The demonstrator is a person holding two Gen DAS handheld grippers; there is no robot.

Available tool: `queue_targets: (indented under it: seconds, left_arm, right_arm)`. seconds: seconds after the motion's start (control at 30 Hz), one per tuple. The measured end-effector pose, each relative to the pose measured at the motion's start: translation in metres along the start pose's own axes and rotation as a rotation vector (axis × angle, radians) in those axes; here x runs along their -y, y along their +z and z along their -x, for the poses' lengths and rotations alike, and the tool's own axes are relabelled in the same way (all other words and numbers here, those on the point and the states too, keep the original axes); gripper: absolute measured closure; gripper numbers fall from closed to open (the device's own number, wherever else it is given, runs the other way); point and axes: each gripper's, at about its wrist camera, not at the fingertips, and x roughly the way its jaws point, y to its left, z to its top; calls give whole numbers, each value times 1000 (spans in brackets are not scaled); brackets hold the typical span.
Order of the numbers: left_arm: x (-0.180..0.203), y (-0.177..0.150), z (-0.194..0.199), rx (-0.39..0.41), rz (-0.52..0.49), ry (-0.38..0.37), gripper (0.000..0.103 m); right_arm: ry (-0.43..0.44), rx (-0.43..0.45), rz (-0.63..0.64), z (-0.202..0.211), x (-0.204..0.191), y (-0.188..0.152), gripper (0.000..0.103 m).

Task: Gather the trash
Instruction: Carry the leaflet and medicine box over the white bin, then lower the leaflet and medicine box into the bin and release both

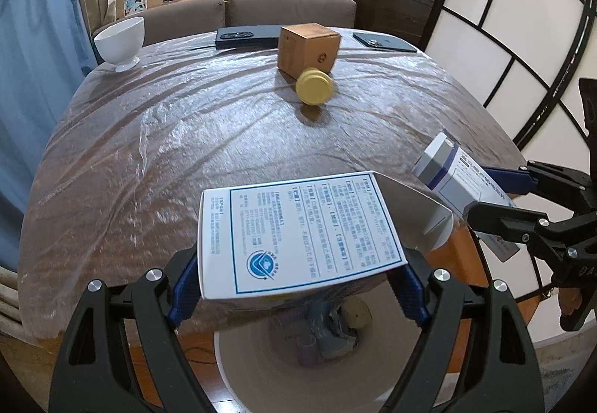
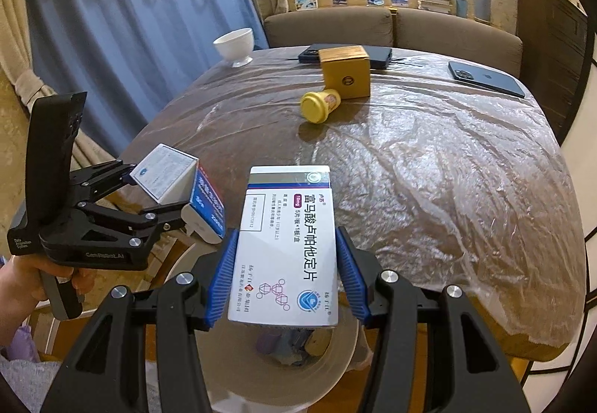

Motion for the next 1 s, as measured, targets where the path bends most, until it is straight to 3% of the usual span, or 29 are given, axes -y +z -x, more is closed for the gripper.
queue_targets:
  seconds: [0.67,1.0]
  left_arm:
    - [28,-43,24,-38,-65,-37,18]
    - [36,-70,17,-94,-71,-50,18]
  right_arm:
    - [55,-41,20,24,-13,-37,52]
    - [86,-105,39,16,-20,-57,52]
